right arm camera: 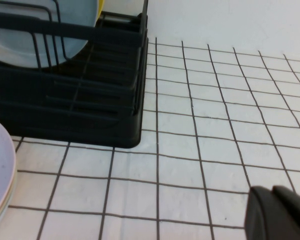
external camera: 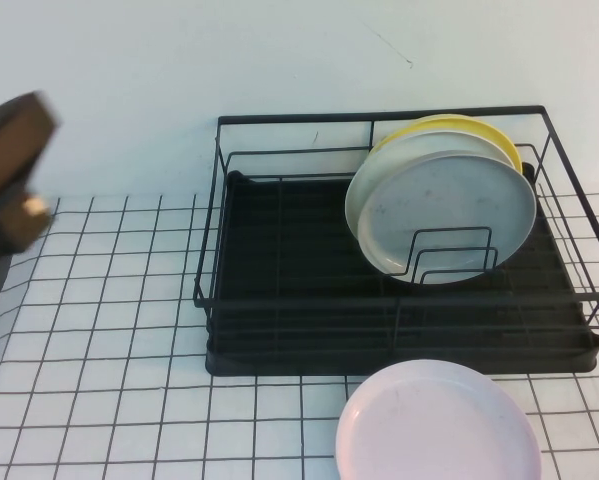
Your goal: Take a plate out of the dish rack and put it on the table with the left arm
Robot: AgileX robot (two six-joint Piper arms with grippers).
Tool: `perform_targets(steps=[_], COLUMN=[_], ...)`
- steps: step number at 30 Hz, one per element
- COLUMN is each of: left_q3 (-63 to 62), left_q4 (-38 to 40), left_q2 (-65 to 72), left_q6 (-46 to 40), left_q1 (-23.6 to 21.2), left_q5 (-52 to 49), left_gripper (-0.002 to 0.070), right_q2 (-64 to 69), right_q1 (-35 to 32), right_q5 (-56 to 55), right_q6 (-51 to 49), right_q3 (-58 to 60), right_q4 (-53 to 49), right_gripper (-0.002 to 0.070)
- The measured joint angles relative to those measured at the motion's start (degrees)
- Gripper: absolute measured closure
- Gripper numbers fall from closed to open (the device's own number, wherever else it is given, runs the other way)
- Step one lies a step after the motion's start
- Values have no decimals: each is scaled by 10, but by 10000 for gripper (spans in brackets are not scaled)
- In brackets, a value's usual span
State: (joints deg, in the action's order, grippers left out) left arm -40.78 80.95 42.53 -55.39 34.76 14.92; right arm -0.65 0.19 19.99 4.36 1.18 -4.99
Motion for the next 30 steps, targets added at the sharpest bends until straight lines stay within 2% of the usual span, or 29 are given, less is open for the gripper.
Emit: perform_targets(steps=[6, 12, 17, 23, 25, 26, 28, 30], left_q3=[93, 209, 286, 303, 311, 320, 334, 358], left_q4=[4, 4, 4, -3, -59, -150, -320, -468], left_q2=[-129, -255, -318, -358, -361, -367, -382, -406], left_q6=[-1, -41, -57, -87, -69, -35, 82, 236], left_q1=[-118, -206, -249, -253, -254, -257, -267, -279], left_q5=[-13, -13, -17, -12, -19, -33, -69, -91], left_gripper=[677, 677, 677, 677, 677, 677, 677, 677], right_q2=[0, 0, 0, 0, 0, 0, 0, 0], right_q1=[0, 0, 0, 0, 0, 0, 0, 0], right_q5=[0, 0, 0, 0, 0, 0, 0, 0], right_q6=[0, 0, 0, 0, 0, 0, 0, 0], right_q3=[0, 0, 0, 0, 0, 0, 0, 0], right_q4=[0, 0, 0, 0, 0, 0, 0, 0], right_gripper=[678, 678, 678, 678, 678, 678, 678, 678])
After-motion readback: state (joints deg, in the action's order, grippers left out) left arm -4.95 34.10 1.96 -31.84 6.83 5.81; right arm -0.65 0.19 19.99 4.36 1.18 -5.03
